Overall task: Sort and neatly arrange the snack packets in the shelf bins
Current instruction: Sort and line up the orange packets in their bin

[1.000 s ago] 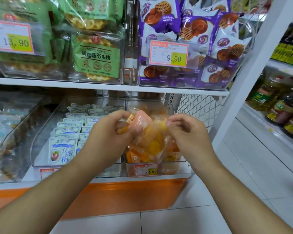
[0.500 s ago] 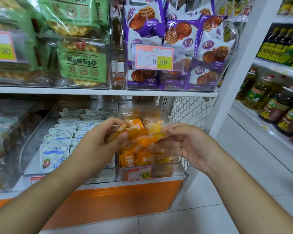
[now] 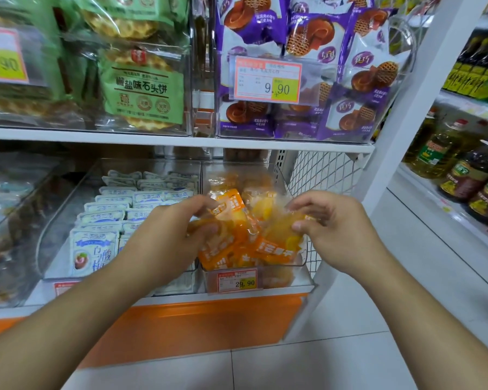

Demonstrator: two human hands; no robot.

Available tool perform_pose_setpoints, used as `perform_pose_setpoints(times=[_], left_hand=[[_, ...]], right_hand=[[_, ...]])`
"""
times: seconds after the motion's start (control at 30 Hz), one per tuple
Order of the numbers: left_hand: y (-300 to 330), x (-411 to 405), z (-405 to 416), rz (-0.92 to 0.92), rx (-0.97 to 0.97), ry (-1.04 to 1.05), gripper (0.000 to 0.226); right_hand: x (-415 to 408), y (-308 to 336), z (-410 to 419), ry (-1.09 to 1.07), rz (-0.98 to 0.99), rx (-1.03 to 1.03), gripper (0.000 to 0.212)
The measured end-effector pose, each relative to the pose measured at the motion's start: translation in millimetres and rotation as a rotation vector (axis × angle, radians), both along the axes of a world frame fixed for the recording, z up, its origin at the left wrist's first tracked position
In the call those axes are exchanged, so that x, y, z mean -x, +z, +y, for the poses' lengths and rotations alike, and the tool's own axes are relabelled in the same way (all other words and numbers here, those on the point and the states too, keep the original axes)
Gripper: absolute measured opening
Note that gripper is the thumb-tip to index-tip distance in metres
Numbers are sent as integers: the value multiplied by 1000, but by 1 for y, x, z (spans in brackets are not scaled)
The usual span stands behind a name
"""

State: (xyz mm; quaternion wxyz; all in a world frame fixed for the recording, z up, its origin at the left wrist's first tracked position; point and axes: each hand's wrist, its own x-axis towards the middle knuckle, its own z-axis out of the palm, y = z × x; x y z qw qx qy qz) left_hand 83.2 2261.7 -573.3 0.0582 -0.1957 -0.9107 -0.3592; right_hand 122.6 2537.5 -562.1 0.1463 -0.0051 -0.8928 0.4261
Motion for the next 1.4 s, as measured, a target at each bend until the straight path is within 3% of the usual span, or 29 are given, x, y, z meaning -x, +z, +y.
perform_pose_setpoints(times=[0.3, 0.47, 0.7, 0.77, 0.87, 0.97, 1.1, 1.23, 1.4], left_hand=[[3, 3, 6, 97, 76, -11, 31], [8, 0, 7, 122, 95, -21, 31], [-7, 3, 11, 28, 212, -65, 32], [-6, 4, 10, 93, 204, -41, 30], [6, 7, 4, 215, 41, 39, 27], [14, 11, -3, 155, -39, 7, 27], [-6, 8, 5, 40, 95, -119, 29], [-35, 7, 18, 253, 426, -267, 14], [-54, 0, 23, 374, 618, -279, 28]], right_hand=[[-9, -5, -6, -19, 117, -359, 30], [-8, -8, -10, 72, -54, -731, 26], [1, -18, -9, 94, -60, -846, 19], [2, -20, -8, 54, -70, -848, 19], [4, -20, -3, -8, -112, -728, 25], [5, -22, -2, -1, -127, -698, 26], [7, -22, -1, 23, -121, -694, 23], [5, -20, 0, 126, -92, -659, 19], [1, -18, 1, 118, -45, -606, 19]])
